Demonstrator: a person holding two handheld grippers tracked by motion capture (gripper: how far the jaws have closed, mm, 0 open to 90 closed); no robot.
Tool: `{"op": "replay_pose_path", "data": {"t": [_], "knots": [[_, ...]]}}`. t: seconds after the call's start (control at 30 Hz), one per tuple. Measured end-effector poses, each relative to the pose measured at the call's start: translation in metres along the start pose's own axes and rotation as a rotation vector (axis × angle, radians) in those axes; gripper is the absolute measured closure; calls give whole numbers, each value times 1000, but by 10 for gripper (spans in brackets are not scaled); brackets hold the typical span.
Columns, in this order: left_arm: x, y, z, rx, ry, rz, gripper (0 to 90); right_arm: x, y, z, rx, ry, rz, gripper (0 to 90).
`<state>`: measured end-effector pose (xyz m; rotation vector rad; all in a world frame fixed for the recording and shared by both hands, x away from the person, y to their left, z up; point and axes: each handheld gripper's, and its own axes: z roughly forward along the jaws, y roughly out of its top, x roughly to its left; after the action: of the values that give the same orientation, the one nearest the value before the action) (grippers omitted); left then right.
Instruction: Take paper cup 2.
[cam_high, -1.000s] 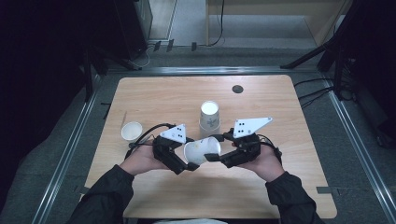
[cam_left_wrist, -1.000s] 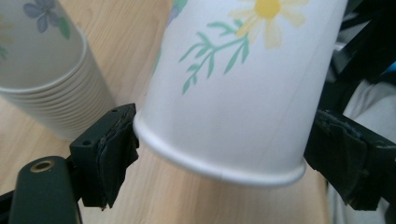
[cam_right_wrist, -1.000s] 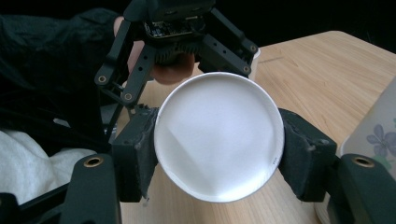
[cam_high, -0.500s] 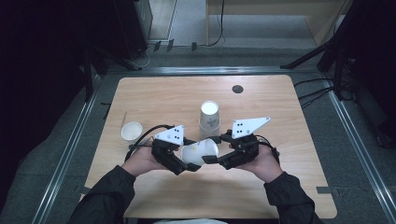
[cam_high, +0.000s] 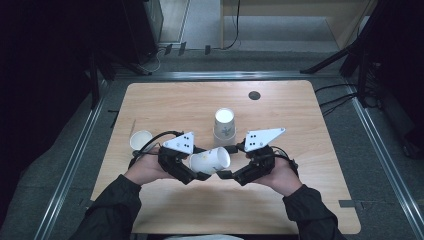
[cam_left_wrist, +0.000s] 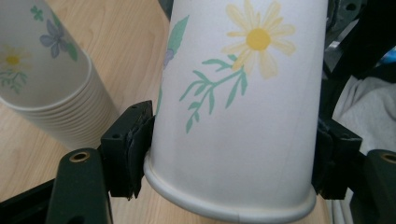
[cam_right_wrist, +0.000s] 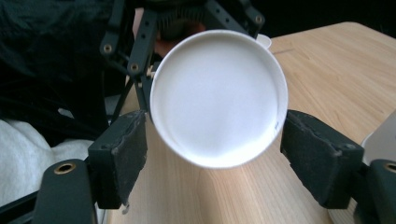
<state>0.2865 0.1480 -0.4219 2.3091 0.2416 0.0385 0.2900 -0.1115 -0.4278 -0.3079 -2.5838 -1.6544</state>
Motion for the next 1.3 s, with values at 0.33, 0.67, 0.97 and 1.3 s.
{"op": "replay_pose_path", "data": {"t": [0.33, 0.67, 0.97, 1.3], "knots": [[3, 0, 10, 168, 36, 45, 265, -2, -6, 5, 24, -2, -6, 231], [5, 1, 28, 286, -13, 43, 263, -6, -13, 20, 65, 3, -18, 233], [6, 2, 39, 334, -44, 28, 258, -6, -19, 35, 135, 31, -30, 261], [3, 3, 42, 337, -60, 44, 258, -6, -22, 41, 185, 46, -47, 337]]}}
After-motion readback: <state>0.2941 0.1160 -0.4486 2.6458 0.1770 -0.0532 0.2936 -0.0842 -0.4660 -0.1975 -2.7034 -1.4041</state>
